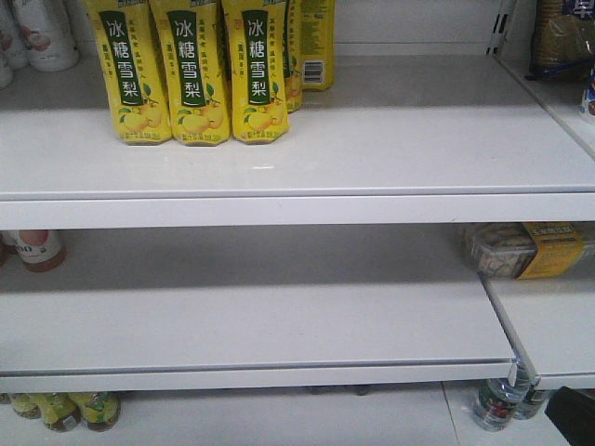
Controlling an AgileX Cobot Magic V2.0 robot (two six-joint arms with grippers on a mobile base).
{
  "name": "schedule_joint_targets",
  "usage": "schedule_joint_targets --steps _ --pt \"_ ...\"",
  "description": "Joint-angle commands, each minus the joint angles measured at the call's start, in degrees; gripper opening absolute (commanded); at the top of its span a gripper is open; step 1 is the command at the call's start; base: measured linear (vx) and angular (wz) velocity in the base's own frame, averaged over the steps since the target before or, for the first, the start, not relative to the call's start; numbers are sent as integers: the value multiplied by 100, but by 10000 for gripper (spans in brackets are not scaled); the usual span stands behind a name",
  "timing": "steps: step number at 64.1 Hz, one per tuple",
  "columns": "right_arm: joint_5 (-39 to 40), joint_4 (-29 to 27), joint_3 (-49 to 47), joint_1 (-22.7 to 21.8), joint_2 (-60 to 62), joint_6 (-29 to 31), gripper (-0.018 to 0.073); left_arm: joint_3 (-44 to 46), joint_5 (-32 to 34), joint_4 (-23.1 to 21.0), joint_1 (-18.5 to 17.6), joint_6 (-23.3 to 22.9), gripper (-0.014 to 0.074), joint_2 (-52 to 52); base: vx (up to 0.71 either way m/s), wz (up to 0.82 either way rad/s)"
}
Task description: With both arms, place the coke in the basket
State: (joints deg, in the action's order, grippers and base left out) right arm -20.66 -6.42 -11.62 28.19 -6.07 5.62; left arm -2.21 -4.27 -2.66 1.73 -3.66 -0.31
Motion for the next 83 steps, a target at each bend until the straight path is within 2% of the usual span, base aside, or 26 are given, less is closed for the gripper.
schedule_joint_targets --steps 1,32,36,41,57,63,71,81,83 --pt "434 25 -157 -8 -57 32 -2 209 826 266 5 252 -6 -123 0 0" --pt "435 25 -157 -13 -57 32 -2 209 826 266 5 252 -6 -123 0 0" --pt "417 25 -157 -119 -57 32 -2 209 826 266 5 252 -6 -123 0 0" --pt "222 25 -157 -547 -57 32 -2 209 826 266 5 252 -6 -123 0 0" --pt "-802 38 -137 -2550 -51 32 -2 209 826 266 5 252 -6 -123 0 0" --pt "-524 45 93 -2807 10 32 -2 209 826 266 5 252 -6 -123 0 0" --pt "402 -5 612 -2801 168 -23 -2 209 821 266 5 252 -6 -123 0 0" --pt "1605 -5 1393 -2795 341 -431 -2 209 821 266 5 252 -6 -123 0 0" --pt "1557 19 1377 -2795 392 -515 -2 209 821 266 5 252 -6 -123 0 0"
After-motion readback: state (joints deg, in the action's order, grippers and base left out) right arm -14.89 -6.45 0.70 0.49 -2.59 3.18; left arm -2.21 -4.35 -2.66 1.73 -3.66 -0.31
